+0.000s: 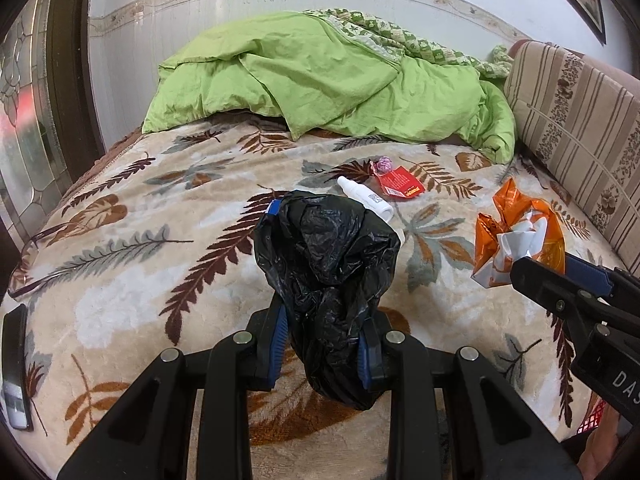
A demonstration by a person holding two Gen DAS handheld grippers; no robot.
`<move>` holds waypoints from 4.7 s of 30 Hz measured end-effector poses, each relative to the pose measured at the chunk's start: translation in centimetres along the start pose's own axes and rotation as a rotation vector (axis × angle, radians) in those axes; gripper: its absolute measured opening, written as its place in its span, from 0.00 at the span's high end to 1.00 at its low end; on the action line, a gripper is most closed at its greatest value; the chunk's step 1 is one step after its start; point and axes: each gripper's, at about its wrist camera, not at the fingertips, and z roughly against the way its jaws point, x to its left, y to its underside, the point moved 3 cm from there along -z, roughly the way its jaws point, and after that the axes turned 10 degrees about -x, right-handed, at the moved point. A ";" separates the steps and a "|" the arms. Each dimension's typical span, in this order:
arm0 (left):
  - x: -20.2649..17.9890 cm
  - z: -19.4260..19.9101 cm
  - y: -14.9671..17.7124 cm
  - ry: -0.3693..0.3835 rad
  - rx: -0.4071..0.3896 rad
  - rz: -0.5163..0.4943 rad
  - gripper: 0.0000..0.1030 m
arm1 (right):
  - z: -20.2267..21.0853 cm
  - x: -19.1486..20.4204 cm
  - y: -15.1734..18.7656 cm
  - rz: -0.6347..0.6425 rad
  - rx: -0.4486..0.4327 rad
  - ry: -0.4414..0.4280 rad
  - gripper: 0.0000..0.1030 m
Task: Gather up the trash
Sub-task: 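Grasp the orange snack bag with the right tool while the left tool holds the black bag, then hold the black bag and orange snack bag above the bed, then carry the black bag and orange snack bag over the red basket, then open both tools over the red basket to drop both bags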
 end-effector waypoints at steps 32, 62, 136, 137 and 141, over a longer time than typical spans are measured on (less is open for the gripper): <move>-0.1 -0.2 0.1 -0.011 0.011 -0.004 0.73 | -0.3 -0.2 0.0 -0.009 0.006 -0.005 0.49; -0.9 0.1 0.1 0.016 0.010 -0.023 0.73 | 0.0 -0.7 -0.1 -0.033 -0.005 -0.002 0.49; -11.9 4.7 -0.2 0.444 0.237 0.042 0.44 | 16.5 -14.5 4.1 -0.343 0.071 0.107 0.41; -11.1 4.3 -0.3 0.426 0.234 0.063 0.44 | 15.5 -13.8 3.9 -0.330 0.084 0.087 0.41; -6.4 1.8 -0.7 0.284 0.215 0.147 0.44 | 12.4 -12.0 2.4 -0.299 0.109 0.027 0.41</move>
